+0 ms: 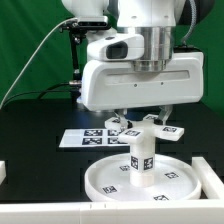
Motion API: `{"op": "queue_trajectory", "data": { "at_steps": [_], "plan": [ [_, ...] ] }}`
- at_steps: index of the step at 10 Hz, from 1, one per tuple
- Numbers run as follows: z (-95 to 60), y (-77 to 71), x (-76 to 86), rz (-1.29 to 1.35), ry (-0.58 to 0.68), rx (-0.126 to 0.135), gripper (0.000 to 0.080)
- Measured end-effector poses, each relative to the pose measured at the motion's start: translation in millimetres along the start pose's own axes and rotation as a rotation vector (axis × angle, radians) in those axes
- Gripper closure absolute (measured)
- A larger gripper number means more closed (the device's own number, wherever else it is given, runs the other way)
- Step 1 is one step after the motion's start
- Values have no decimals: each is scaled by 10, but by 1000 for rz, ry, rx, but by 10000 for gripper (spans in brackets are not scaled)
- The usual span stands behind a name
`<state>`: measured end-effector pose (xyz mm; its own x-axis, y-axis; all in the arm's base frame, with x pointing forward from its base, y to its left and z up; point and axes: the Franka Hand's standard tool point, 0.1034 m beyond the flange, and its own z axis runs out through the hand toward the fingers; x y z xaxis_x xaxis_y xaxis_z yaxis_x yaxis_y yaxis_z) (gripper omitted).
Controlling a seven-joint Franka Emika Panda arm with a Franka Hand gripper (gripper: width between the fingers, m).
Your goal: Assemble round table
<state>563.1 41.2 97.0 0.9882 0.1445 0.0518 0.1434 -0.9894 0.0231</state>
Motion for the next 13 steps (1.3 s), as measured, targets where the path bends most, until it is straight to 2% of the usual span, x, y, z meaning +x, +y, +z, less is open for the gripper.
{"op": "queue_trajectory", "data": {
  "at_steps": [3, 5, 7, 11, 13],
  "plan": [
    [-3, 2, -7, 392, 23, 1, 357],
    [-3, 9, -8, 679, 19, 22, 356],
    [-4, 19, -15, 919, 4, 56, 356],
    [-4, 19, -22, 1220, -3, 68, 356],
    [-6, 19, -25, 1246, -3, 67, 356]
  ]
}}
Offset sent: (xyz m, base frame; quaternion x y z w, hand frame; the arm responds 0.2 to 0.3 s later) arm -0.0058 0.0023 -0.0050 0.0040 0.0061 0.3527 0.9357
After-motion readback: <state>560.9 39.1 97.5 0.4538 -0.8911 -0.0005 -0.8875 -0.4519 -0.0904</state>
